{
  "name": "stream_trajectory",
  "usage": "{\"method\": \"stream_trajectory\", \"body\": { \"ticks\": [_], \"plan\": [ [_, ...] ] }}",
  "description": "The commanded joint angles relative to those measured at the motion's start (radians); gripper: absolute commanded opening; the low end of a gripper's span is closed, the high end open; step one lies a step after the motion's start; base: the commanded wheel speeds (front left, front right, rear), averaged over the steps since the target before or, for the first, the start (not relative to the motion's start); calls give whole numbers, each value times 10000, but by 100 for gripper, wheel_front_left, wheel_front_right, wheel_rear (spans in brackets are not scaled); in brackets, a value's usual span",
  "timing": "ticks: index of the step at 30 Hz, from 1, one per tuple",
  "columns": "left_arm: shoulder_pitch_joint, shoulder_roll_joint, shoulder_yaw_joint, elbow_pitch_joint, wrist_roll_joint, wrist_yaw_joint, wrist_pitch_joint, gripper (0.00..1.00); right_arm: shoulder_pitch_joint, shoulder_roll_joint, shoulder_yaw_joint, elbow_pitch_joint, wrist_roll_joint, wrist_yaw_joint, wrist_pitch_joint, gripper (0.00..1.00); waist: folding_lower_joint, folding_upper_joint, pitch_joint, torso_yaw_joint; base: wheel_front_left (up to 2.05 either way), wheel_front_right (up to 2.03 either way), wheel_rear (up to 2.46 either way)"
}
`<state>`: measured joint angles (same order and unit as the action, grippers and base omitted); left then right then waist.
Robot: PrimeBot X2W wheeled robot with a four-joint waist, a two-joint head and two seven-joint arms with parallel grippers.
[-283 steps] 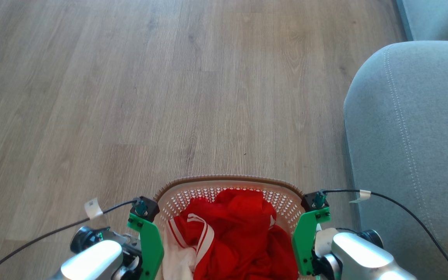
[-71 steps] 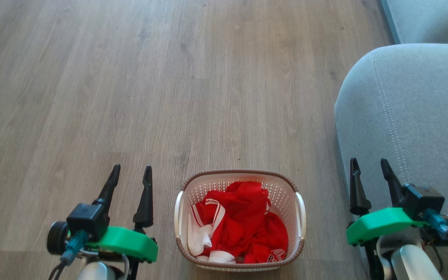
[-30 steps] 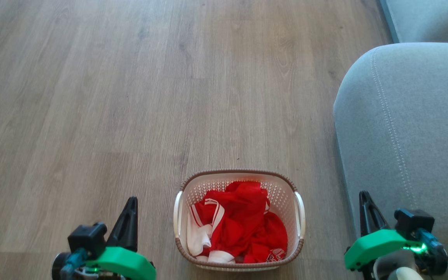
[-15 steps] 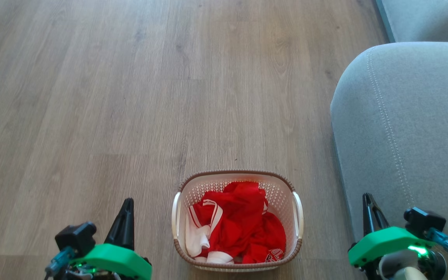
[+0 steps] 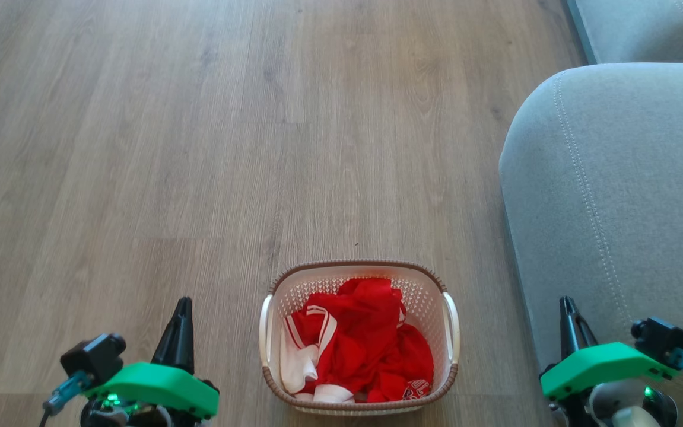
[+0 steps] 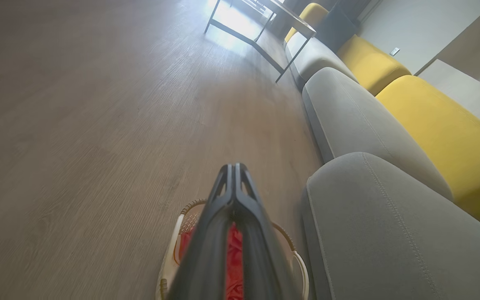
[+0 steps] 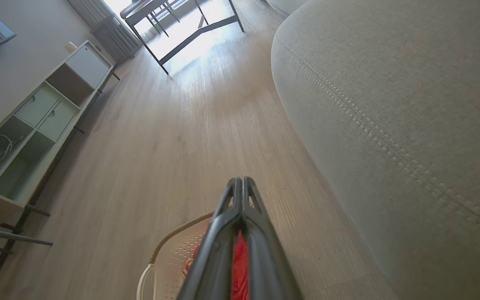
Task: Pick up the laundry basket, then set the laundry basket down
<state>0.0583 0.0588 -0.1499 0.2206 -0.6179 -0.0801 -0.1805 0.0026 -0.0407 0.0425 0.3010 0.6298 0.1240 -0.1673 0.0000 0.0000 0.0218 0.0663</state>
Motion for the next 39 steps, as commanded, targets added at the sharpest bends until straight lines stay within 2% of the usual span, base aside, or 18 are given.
{"method": "stream_trajectory", "body": {
  "ticks": [1, 39],
  "plan": [
    [-546, 137, 222, -241, -336, -71, 80, 0, -520, -172, -32, -374, 339, 19, 70, 0, 0, 0, -4, -13, 0, 0, 0],
    [-987, 197, 1008, -58, -4470, -251, 1091, 0, -748, -246, -518, -461, 4369, 39, 1083, 0, 0, 0, -79, -282, 0, 0, 0]
  ]
}}
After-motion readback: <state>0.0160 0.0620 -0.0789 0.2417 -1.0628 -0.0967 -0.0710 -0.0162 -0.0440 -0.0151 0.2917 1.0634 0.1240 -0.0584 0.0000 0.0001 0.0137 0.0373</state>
